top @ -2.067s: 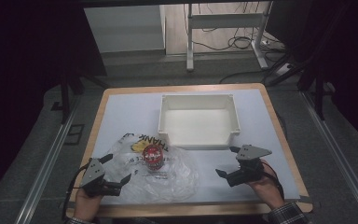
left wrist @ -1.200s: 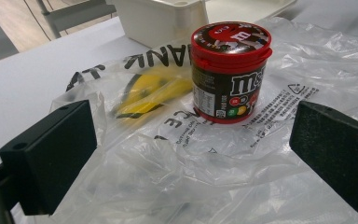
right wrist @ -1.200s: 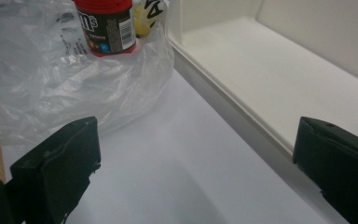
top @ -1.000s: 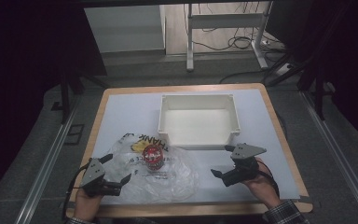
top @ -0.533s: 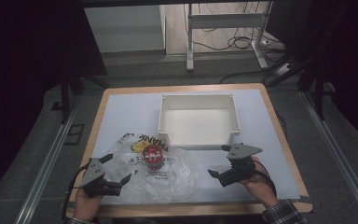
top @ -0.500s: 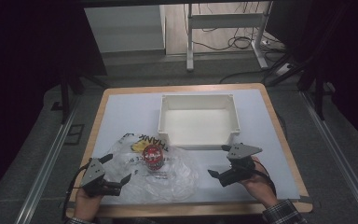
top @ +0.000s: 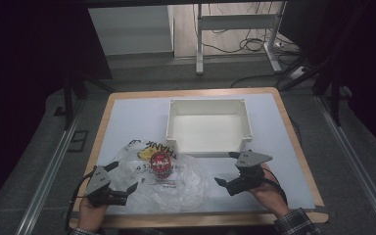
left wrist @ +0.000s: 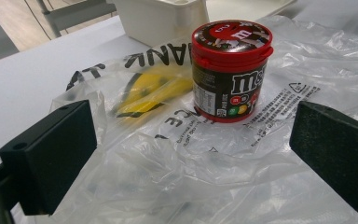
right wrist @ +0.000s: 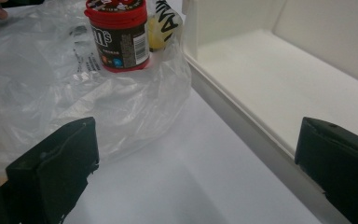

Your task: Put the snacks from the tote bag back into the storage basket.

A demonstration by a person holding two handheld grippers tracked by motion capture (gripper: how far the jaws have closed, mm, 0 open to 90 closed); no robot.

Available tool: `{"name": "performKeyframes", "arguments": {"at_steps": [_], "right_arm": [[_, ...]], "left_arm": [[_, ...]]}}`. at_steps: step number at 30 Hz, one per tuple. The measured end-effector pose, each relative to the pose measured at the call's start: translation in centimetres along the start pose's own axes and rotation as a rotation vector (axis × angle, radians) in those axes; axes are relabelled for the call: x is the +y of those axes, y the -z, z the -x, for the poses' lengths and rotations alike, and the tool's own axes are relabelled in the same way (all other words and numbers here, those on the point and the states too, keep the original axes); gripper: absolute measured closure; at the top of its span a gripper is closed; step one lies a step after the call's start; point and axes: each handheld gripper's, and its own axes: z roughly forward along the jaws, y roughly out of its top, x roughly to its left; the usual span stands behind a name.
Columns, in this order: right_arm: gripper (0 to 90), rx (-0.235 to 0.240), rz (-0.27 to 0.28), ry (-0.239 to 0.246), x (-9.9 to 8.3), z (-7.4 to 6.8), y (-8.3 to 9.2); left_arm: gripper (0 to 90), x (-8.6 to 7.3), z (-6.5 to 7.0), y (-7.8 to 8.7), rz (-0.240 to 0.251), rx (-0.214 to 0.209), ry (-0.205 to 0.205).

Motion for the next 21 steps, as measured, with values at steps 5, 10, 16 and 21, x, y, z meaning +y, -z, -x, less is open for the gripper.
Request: {"name": "performKeyframes", "arguments": {"at_steps": [5, 10, 16, 21], "right_arm": [[0.0, 0.021, 0.01, -0.014, 0.1, -0.1, -0.4], [0.0, 0.031, 0.012, -0.013, 0.2, -0.2, -0.6], [0.0, 0.038, 0.007, 0.001, 0.5, -0.2, -1.0], [0.0, 0.041, 0.002, 0.011, 0.6, -0.3, -1.3]], "left_arm": [[0.4, 0.0, 0.0, 0.0, -0.001, 0.0, -0.001], [0.4, 0.0, 0.0, 0.0, -0.001, 0.0, -0.001], [0.4, 0.0, 0.0, 0.0, -0.001, 0.002, 0.0], [0.4, 0.0, 0.0, 0.0, -0.003, 0.002, 0.0]]}}
